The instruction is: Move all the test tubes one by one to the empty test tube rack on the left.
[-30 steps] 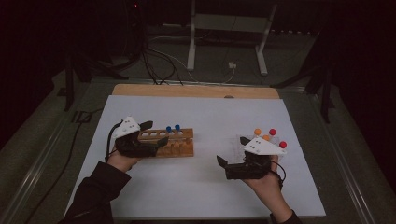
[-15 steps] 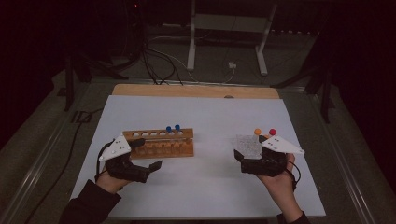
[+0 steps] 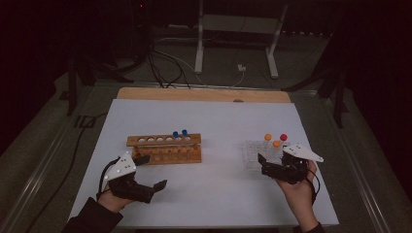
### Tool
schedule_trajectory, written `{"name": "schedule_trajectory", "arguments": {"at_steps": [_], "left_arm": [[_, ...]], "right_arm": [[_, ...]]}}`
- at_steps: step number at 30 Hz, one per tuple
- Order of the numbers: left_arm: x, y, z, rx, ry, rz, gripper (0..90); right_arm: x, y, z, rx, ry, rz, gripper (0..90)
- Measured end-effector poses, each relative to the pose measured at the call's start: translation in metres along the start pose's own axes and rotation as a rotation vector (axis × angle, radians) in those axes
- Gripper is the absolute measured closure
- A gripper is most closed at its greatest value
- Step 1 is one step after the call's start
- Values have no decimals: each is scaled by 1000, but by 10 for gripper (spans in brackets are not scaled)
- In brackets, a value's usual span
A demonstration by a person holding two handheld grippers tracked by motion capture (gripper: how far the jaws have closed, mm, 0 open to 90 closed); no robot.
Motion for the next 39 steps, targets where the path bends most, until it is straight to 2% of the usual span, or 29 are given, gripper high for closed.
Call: {"name": "schedule_trajectory", "arguments": {"at_steps": [2, 4, 8, 11, 12, 16, 20, 29, 35, 39], "left_arm": [[-1, 0, 0, 2, 8, -10, 6], [-1, 1, 0, -4, 4, -11, 6], [0, 2, 0, -1, 5, -13, 6], [0, 2, 1, -8, 9, -18, 6], [0, 2, 1, -10, 9, -17, 6], [0, 2, 1, -2, 12, -13, 6], [1, 1, 1, -3, 6, -8, 6], [0, 2, 2, -8, 5, -11, 7], [1, 1, 2, -9, -1, -1, 7], [2, 1, 2, -5, 4, -1, 7]], "right_arm": [[2, -2, -6, 21, -28, 12, 210], [4, -5, -12, 36, -50, 20, 217], [8, -10, -21, 79, -63, 55, 249], [9, -15, -23, 79, -65, 76, 364], [10, -17, -23, 73, -72, 88, 378], [11, -21, -29, 102, -73, 116, 444], [13, -25, -35, 109, -84, 149, 571], [11, -33, -36, 108, -82, 164, 653], [11, -35, -37, 131, -59, 170, 704], [13, -36, -38, 141, -26, 181, 740]]}}
Point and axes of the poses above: each handheld gripper's, and its own axes: y roughly backward along the jaws, x roughly out of its underside, z roughly to its left, the point moved 10 cm from there along -y, roughly forward along the jaws, and after that the axes turned 8 degrees about -y, right-handed, at the moved point
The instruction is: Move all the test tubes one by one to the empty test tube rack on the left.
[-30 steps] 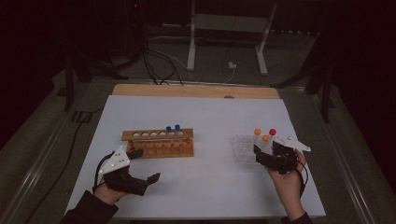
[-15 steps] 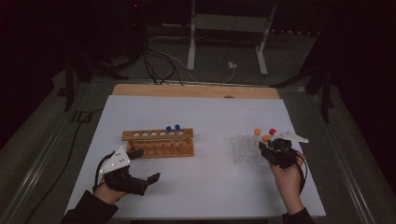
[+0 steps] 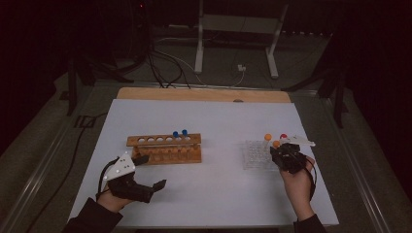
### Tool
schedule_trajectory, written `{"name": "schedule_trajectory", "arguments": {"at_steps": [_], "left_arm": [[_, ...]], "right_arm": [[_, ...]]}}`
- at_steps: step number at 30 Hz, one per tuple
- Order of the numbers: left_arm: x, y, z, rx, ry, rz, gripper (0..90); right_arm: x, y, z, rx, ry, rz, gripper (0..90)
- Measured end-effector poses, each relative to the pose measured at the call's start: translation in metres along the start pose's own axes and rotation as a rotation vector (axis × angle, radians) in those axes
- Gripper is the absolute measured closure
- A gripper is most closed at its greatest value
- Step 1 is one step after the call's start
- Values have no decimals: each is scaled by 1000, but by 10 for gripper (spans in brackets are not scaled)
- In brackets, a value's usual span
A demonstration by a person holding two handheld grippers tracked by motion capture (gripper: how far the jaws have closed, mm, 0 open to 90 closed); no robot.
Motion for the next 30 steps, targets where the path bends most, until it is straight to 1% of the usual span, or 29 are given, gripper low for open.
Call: {"name": "schedule_trajectory", "arguments": {"at_steps": [3, 5, 9, 11, 14, 18, 21, 23, 25, 27, 28, 30], "left_arm": [[0, 0, 0, 0, -1, 2, 7], [0, 0, -1, 0, -6, 5, 7], [0, -1, -1, 4, -2, 5, 7], [1, -1, 0, 0, -4, 7, 7], [0, 0, 0, 3, 4, 5, 7], [0, 0, 0, -1, -6, 7, 7], [0, 1, 0, -1, -4, 5, 7], [-1, 1, 0, 2, 7, -1, 7], [-1, 1, 1, -1, 5, 0, 7], [-1, 2, 1, 3, 8, -5, 7], [-1, 2, 1, 0, 2, -2, 7], [-2, 2, 0, 3, 4, -5, 7]], "right_arm": [[1, -1, 0, 10, 18, 0, 742], [1, -1, 0, 6, 10, 4, 748], [0, 1, 0, -9, -9, 4, 751], [-4, 5, 0, -18, -19, -12, 751], [-8, 11, 0, -24, -22, -29, 750], [-11, 16, 0, -31, -16, -46, 750], [-15, 22, 0, -33, -14, -67, 750], [-19, 28, 0, -30, -12, -89, 751], [-23, 33, 1, -34, -11, -103, 750], [-27, 39, 3, -29, 1, -124, 751], [-28, 41, 3, -29, 4, -130, 751], [-32, 47, 6, -40, 4, -146, 751]]}}
Point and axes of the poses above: each handheld gripper's, and its own axes: y roughly backward along the jaws, x roughly out of its underside, z roughly to its left, the point moved 10 cm from there along -y, roughly forward along the jaws, and after that the axes turned 8 degrees about -y, right-handed, at the moved point
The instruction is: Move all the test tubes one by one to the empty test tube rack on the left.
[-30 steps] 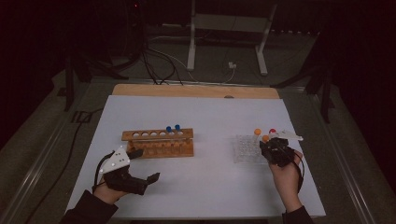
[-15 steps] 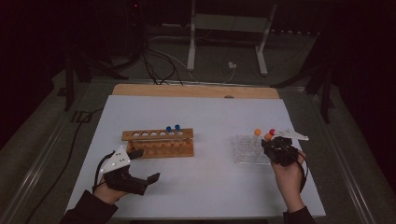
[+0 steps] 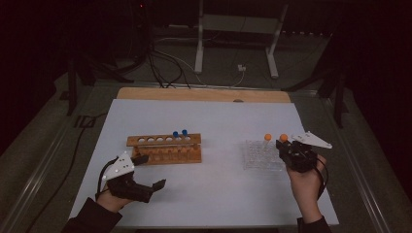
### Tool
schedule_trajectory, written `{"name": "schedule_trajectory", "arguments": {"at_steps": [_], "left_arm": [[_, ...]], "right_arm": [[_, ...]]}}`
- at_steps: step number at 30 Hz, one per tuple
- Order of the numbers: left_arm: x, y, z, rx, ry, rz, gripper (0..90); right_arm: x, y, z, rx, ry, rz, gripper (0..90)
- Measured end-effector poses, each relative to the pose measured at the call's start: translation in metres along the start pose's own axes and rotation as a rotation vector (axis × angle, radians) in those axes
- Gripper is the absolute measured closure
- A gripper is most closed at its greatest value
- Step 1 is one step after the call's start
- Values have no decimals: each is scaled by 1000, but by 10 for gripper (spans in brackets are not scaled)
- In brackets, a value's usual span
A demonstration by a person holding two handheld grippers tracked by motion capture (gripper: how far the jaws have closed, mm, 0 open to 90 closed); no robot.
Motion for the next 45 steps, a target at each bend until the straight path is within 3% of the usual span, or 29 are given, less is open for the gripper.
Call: {"name": "schedule_trajectory", "arguments": {"at_steps": [6, 10, 12, 20, 29, 36, 45], "left_arm": [[-1, -1, -2, 9, -1, 5, 7], [-2, -1, -4, 16, -5, 6, 7], [-2, -1, -4, 14, -9, 5, 7], [-5, -2, -7, 23, -12, 5, 7], [-10, -6, -8, 19, -17, 4, 7], [-8, -13, -11, 58, -5, 20, 6], [-21, -21, -22, 110, -42, 16, 15]], "right_arm": [[-7, 11, 16, -52, 19, -22, 751], [-12, 20, 34, -106, 40, -39, 751], [-11, 24, 45, -148, 43, -33, 750], [-2, 28, 85, -245, 106, -10, 750], [11, 22, 107, -295, 140, 24, 750], [23, 17, 122, -327, 171, 61, 750], [38, 12, 141, -363, 212, 98, 750]]}}
Point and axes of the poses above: each handheld gripper's, and its own axes: y roughly backward along the jaws, x roughly out of its underside, z roughly to its left, the point moved 10 cm from there along -y, roughly forward along the jaws, and after that the axes turned 8 degrees about -y, right-handed, at the moved point
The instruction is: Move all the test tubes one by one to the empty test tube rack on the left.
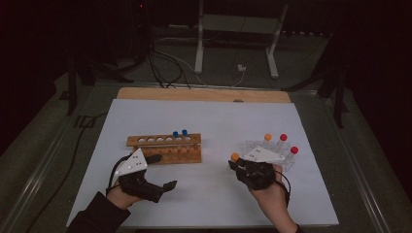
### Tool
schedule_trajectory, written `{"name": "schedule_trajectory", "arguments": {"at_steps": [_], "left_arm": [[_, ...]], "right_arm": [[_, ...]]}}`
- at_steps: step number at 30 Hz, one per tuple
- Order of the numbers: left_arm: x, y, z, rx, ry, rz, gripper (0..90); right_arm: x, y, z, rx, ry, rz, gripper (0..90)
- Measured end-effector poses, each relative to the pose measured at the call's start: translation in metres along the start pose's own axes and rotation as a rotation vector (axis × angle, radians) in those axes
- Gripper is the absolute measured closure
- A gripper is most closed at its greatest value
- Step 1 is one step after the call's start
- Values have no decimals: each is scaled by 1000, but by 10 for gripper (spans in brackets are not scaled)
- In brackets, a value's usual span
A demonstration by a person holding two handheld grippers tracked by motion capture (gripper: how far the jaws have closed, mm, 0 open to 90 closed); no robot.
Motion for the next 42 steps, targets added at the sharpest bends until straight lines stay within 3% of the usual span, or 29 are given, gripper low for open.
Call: {"name": "schedule_trajectory", "arguments": {"at_steps": [10, 25, 30, 42], "left_arm": [[-14, -20, -16, 76, -48, 22, 19], [-47, -52, -31, 145, -91, -19, 82], [-58, -63, -32, 142, -109, -20, 183], [-72, -89, -38, 148, -108, -19, 390]], "right_arm": [[5, -5, 13, -33, 22, 12, 750], [12, -11, 30, -61, 62, 29, 750], [13, -11, 32, -68, 69, 34, 750], [14, -13, 34, -70, 75, 36, 750]]}}
Point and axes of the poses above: each handheld gripper's, and its own axes: y roughly backward along the jaws, x roughly out of its underside, z roughly to its left, the point moved 10 cm from there along -y, roughly forward along the jaws, and after that the axes turned 8 degrees about -y, right-handed, at the moved point
